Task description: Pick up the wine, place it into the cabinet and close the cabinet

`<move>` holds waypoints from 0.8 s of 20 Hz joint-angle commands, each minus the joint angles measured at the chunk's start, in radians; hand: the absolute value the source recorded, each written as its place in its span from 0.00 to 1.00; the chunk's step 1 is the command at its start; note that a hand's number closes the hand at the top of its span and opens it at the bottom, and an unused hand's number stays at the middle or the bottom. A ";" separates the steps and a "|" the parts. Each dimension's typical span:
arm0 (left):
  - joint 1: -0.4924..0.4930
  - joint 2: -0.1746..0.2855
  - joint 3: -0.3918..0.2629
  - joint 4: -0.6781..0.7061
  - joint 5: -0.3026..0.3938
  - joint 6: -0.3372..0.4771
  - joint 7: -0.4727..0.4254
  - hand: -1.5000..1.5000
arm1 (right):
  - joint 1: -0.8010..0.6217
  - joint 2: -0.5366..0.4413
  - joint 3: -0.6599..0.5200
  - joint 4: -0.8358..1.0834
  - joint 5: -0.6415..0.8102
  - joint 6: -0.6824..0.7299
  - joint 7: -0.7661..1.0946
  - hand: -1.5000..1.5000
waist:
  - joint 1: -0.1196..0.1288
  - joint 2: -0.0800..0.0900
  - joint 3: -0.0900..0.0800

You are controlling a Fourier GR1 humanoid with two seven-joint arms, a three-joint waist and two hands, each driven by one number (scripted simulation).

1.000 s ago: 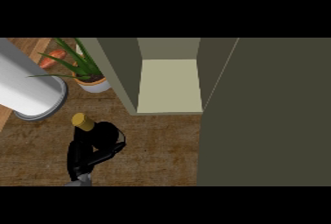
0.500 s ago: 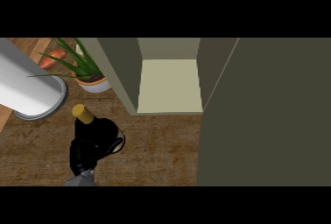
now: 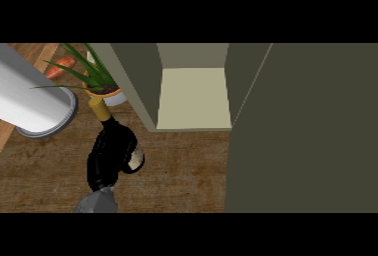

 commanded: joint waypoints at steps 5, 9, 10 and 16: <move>-0.062 -0.006 -0.055 0.067 -0.023 0.101 -0.086 1.00 | 0.104 -0.046 -0.071 -0.255 -0.100 0.031 0.067 0.00 | -0.006 0.002 -0.001; -0.072 -0.006 -0.132 0.022 -0.008 0.162 -0.107 1.00 | 0.072 -0.023 -0.068 -0.210 -0.090 0.029 0.056 0.00 | 0.002 0.002 -0.001; -0.045 0.005 -0.097 0.016 -0.042 0.081 -0.085 1.00 | 0.097 -0.010 -0.056 -0.214 -0.084 0.022 0.041 0.00 | 0.006 0.002 -0.001; 0.220 0.116 -0.149 -0.185 -0.018 -0.198 -0.165 1.00 | 0.067 -0.003 -0.050 -0.192 -0.072 0.019 0.048 0.00 | 0.022 -0.003 -0.001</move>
